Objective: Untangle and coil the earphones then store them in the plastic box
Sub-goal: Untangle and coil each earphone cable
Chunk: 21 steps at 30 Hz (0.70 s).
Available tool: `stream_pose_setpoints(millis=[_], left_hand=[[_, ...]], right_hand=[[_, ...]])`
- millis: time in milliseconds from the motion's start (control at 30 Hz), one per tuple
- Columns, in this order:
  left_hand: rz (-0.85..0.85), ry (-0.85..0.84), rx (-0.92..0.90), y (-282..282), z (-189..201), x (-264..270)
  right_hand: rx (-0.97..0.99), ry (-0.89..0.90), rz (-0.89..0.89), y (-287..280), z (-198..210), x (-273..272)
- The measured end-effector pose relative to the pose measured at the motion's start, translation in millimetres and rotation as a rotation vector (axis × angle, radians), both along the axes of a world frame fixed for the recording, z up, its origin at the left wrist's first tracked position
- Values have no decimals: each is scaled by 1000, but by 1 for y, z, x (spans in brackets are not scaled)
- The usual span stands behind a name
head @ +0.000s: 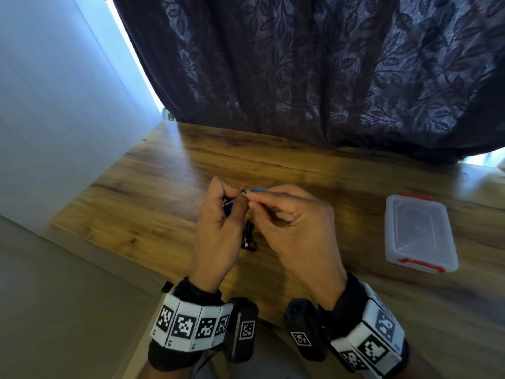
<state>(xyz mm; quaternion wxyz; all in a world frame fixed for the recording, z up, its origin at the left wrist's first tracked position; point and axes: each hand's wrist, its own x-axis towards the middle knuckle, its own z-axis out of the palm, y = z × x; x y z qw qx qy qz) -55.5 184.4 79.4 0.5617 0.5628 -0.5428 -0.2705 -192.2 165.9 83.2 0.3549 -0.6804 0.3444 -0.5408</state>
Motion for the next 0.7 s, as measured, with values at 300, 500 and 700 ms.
stream_pose_setpoints(millis=[300, 500, 700], left_hand=[[-5, 25, 3, 0, 0, 0], [-22, 12, -1, 0, 0, 1], [-26, 0, -14, 1, 0, 1]], right_hand=[[13, 7, -3, 0, 0, 0], [21, 41, -3, -1, 1, 0], [26, 42, -2, -1, 0, -1]])
